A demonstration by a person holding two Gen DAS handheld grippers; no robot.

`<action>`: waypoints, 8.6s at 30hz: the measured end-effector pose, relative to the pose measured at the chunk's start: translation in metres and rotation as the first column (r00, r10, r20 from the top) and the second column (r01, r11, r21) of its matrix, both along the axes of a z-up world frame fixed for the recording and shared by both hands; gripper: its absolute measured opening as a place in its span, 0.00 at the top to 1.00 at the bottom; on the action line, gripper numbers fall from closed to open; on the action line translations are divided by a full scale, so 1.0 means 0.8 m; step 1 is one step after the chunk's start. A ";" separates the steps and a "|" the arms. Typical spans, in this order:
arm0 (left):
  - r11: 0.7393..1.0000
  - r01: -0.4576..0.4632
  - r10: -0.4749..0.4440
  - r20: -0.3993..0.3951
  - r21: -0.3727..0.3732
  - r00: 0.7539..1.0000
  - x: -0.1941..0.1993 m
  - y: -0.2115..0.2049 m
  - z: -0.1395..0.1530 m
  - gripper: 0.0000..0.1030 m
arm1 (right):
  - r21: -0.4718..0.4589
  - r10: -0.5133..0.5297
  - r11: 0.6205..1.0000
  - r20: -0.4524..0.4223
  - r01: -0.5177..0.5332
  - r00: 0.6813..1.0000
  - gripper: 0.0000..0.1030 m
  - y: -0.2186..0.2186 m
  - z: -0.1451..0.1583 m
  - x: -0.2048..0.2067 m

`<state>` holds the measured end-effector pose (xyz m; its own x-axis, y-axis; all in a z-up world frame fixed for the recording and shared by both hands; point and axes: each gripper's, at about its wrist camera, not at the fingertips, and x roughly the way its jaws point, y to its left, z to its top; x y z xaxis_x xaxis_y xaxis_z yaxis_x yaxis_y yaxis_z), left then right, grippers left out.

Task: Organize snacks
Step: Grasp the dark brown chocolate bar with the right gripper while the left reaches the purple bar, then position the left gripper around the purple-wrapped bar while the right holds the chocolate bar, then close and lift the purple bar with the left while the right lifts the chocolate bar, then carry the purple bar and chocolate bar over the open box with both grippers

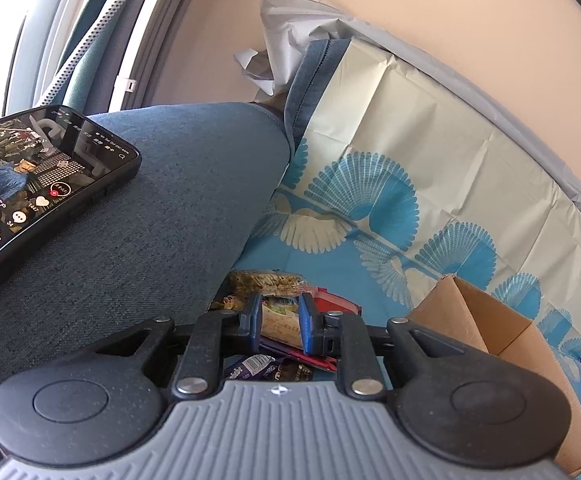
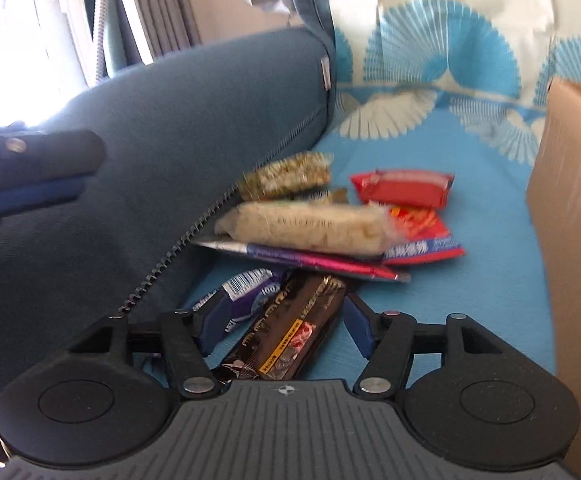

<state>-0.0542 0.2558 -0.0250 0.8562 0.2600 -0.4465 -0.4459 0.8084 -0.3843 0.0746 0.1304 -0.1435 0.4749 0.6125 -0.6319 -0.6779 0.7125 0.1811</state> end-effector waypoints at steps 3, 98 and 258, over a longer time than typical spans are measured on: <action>1.000 -0.009 0.009 -0.002 -0.011 1.000 0.000 0.003 -0.001 0.78 | -0.041 -0.005 0.999 -0.014 0.004 1.000 0.37 0.009 -0.009 0.005; 0.899 0.430 -0.385 -0.614 -0.081 0.689 0.119 -0.058 -0.101 0.67 | -0.232 0.044 0.971 -0.038 -0.052 0.998 0.55 -0.109 0.012 -0.087; 0.780 0.599 -0.609 0.001 0.182 0.793 0.175 -0.309 0.054 0.83 | 0.160 -0.516 0.852 0.414 0.498 0.750 0.60 -0.383 0.201 -0.007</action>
<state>0.0856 0.0087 0.0181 0.8846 -0.2549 -0.3904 0.1739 0.9573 -0.2309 0.0694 -0.1763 0.0174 0.9365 0.2223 -0.2712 -0.2322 0.9727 -0.0045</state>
